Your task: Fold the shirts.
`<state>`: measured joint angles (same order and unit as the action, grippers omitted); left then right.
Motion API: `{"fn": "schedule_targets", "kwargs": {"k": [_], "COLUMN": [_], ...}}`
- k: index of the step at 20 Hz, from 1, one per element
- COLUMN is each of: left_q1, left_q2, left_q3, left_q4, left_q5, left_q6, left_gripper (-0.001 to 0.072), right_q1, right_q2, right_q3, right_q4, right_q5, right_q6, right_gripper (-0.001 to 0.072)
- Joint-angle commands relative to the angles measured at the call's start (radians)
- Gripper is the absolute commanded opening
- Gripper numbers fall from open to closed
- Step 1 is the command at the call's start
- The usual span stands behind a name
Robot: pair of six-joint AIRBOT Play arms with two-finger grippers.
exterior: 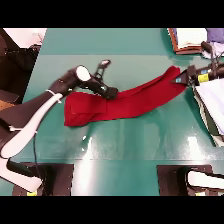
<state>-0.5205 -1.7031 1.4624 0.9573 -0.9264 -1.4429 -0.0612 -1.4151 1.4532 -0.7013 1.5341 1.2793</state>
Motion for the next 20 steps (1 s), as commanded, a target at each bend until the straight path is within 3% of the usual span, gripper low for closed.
{"fn": "schedule_targets", "kwargs": {"k": [1, 8, 16, 20], "left_q1": [-0.093, -0.167, -0.142, -0.055], "left_q2": [-0.083, -0.111, -0.095, 0.035], "left_q3": [0.031, 0.030, 0.032, 0.031], "left_q4": [-0.024, -0.059, -0.066, 0.057], "left_q5": [0.015, 0.124, 0.090, 0.038], "left_q6": [-0.001, -0.001, 0.002, 0.001], "left_gripper": [0.0026, 0.0026, 0.0025, 0.0025], "right_q1": [0.065, 0.202, 0.343, 0.417], "right_q2": [0.028, -0.043, -0.060, -0.061], "right_q3": [0.127, 0.309, 0.318, 0.318], "right_q4": [0.024, 0.018, 0.017, 0.018], "right_q5": [-0.007, 0.023, 0.006, -0.035], "right_q6": [0.066, 0.117, 0.080, 0.070], "right_gripper": [0.0019, 0.0019, 0.0019, 0.0019]}}
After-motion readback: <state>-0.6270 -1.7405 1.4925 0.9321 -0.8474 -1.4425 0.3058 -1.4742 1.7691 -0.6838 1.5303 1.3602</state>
